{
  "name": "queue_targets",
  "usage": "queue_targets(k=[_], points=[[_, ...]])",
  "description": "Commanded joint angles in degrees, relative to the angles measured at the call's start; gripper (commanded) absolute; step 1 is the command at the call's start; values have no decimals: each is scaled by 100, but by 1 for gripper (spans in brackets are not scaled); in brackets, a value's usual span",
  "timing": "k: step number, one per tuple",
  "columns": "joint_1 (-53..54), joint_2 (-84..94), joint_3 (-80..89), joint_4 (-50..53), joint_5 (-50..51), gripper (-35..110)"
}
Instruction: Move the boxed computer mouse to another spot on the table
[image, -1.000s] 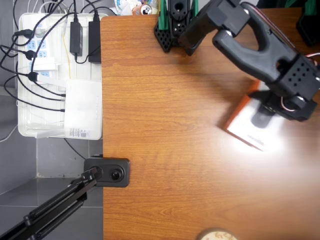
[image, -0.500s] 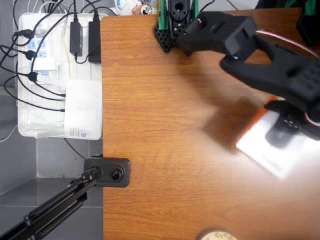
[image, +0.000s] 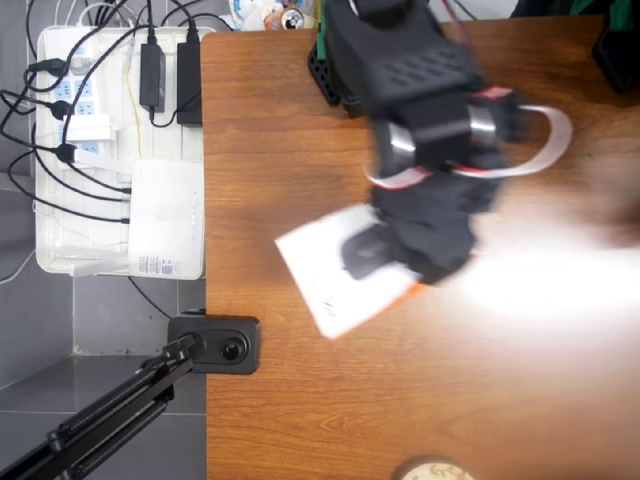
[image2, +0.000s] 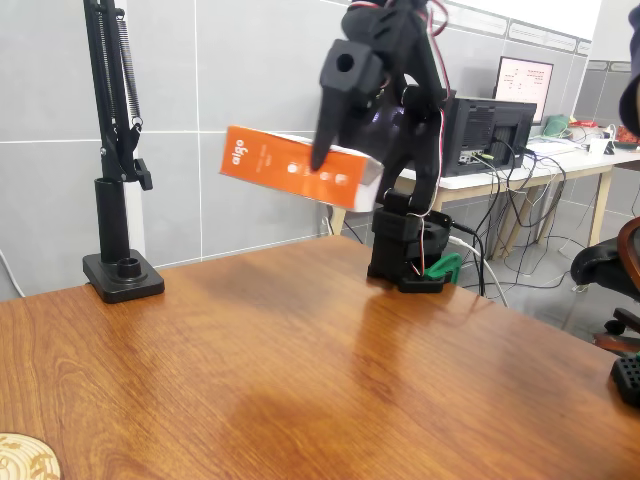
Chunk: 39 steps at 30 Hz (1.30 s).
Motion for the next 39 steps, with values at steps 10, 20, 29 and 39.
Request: queue_targets(k=[10,20,29,39], points=[[677,562,3252,-2672,-264,60],[756,624,3841,-3085,-571,105],[844,800,3542,-2786,-536,100],[1195,1758,3182,-5590,352,0]])
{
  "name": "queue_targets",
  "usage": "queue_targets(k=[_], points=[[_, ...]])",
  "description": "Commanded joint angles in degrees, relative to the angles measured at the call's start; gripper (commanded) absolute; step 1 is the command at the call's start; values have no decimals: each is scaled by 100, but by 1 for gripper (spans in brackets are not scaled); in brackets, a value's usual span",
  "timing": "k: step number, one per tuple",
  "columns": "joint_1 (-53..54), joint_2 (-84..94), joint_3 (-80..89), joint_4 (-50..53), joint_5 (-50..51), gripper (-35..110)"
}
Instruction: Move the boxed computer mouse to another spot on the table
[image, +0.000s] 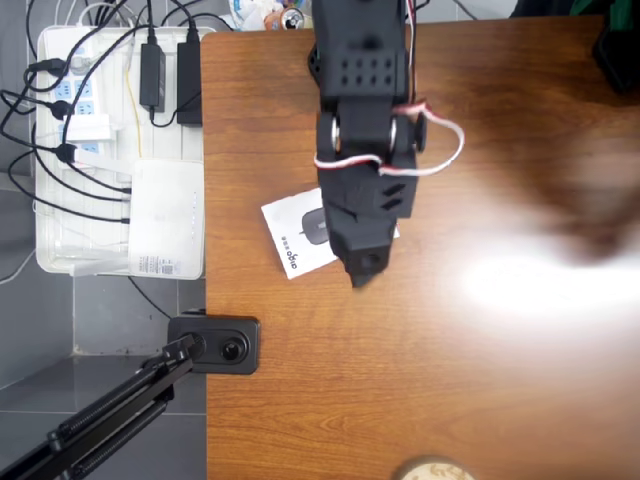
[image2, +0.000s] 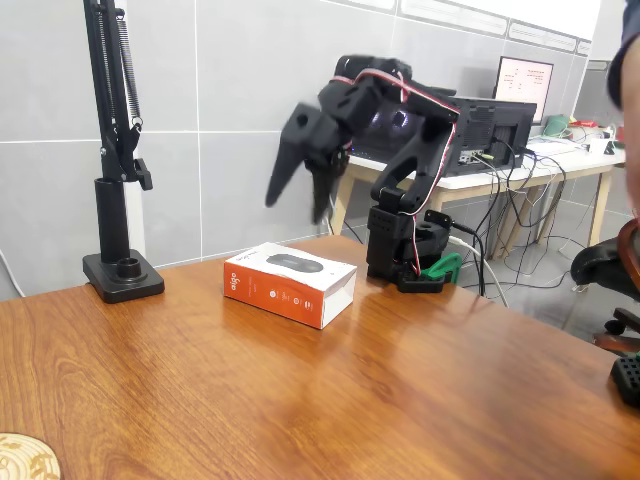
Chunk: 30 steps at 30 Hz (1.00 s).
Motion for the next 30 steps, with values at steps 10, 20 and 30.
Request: queue_targets(k=[10,20,30], points=[[334,-264,1468,-10898,193,0],[-158,-870,2101,-15838,-870,0],[519,2276,5019,-15855,-1151,0]])
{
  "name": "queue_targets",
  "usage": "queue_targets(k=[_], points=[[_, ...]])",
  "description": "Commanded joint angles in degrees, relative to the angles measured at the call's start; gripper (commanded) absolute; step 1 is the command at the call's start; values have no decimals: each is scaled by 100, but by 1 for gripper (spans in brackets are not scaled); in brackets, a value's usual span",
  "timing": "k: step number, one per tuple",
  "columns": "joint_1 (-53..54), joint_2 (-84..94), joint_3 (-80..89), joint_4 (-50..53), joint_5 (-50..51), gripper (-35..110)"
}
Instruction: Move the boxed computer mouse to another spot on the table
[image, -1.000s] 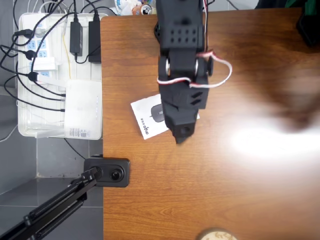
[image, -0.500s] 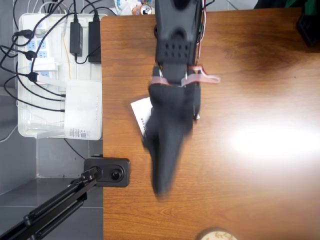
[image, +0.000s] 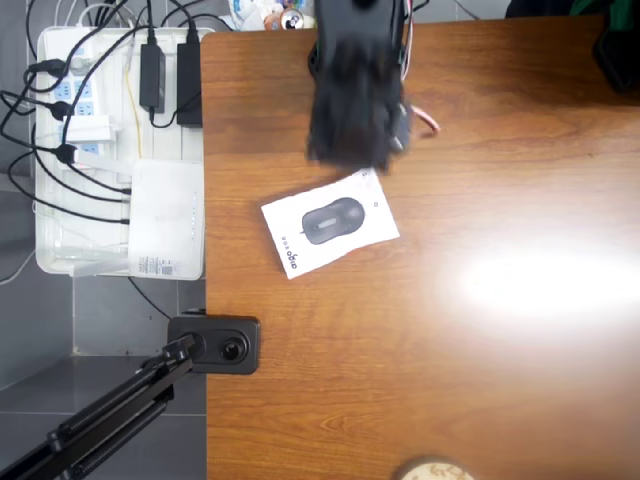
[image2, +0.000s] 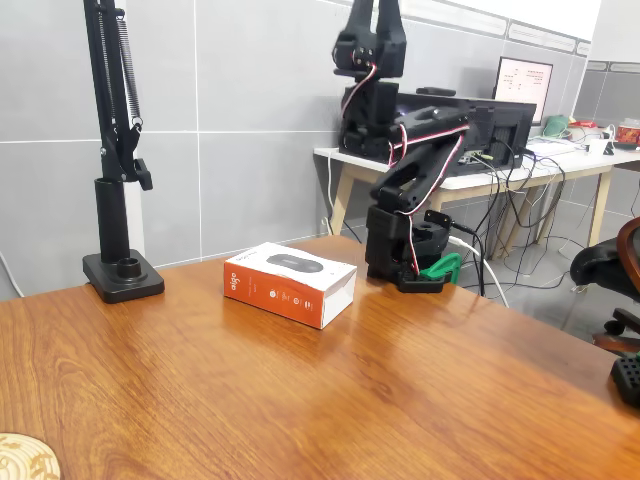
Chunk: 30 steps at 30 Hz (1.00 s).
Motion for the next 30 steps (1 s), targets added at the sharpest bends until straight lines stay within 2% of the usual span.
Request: queue_targets(k=[1,8,15,20,23,26,30], points=[[-105,791,536,-44,-114,0],[-606,1424,545,-44,-105,0],[-70,2751,545,-35,-88,0],[-536,2786,545,-44,18,0],[-554,2795,545,-44,519,0],[-554,2795,545,-44,1521,0],[-554,2795,545,-44,1775,0]])
